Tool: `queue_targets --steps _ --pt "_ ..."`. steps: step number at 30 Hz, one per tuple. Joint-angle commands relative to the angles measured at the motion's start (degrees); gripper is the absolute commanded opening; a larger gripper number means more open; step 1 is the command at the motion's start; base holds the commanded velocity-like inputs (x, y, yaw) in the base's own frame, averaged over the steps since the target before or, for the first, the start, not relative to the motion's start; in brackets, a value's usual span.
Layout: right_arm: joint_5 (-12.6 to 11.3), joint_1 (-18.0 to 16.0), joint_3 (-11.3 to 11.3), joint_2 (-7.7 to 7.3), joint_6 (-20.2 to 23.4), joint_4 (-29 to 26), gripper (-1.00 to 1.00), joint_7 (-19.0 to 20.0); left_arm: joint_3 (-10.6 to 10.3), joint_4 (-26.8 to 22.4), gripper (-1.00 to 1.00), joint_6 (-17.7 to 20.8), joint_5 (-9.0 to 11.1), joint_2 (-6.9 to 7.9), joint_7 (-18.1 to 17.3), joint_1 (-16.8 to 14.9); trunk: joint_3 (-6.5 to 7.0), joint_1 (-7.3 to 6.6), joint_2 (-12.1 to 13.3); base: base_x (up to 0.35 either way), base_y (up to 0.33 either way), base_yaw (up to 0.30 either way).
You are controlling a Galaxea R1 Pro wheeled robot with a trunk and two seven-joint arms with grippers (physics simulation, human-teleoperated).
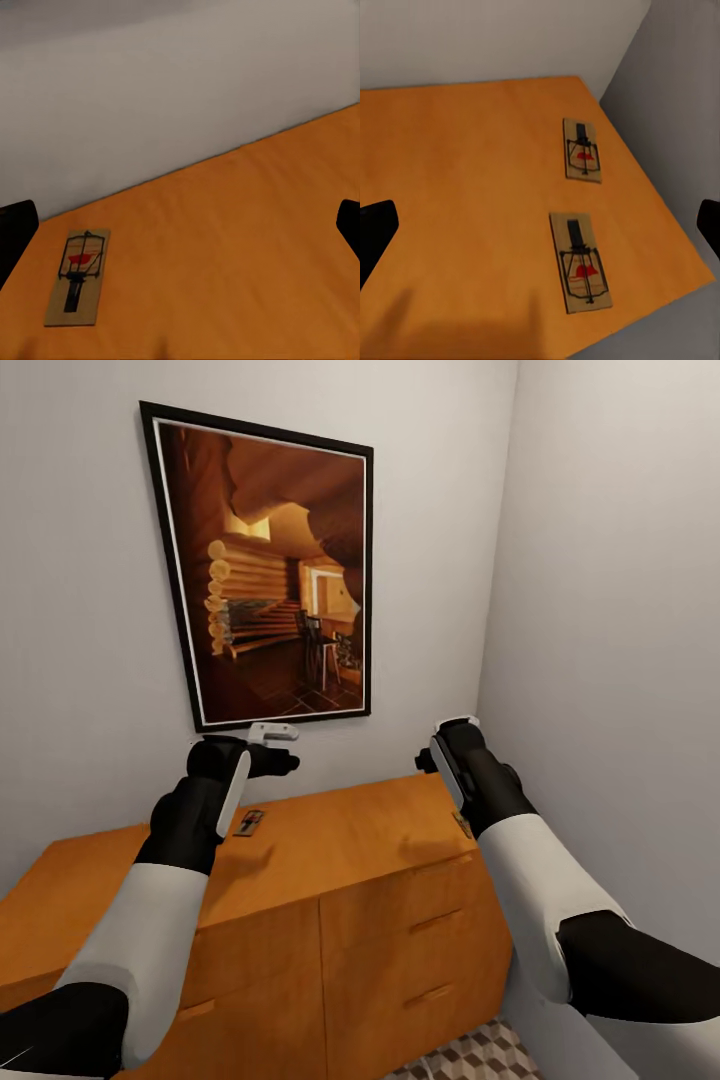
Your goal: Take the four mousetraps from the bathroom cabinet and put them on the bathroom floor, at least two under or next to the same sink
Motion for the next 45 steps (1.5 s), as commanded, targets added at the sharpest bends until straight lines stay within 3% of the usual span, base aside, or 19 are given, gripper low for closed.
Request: queue_targets --steps 1,14,24,38,45 --pt "0.4 0.0 0.1 -0.04 0.4 0.0 1.00 0.2 0.0 0.0 1.00 0.2 -0.3 -0.01 -0.2 0.0 -0.07 0.02 0.0 0.146 0.000 0.000" --pt "0.1 0.0 -0.1 -1.25 2.0 0.3 1.00 0.7 0.0 0.2 1.00 0.2 -0.3 -0.02 -0.1 -0.1 -0.07 0.02 0.0 0.047 0.000 0.000" --pt "-0.1 0.0 -0.5 -2.43 2.0 4.4 1.00 4.3 0.0 0.6 1.00 0.2 -0.3 -0.08 -0.1 -0.1 -0.07 0.02 0.0 0.005 0.000 0.000" --pt "-0.1 0.0 -0.5 -7.30 2.0 6.1 1.00 7.5 0.1 0.7 1.00 0.2 -0.3 -0.08 -0.1 -0.1 -0.07 0.02 0.0 0.000 0.000 0.000" --pt "0.0 0.0 -0.5 -8.77 2.0 6.2 1.00 9.6 0.1 0.8 1.00 0.2 -0.2 -0.10 -0.1 -0.1 -0.07 0.02 0.0 0.000 0.000 0.000"
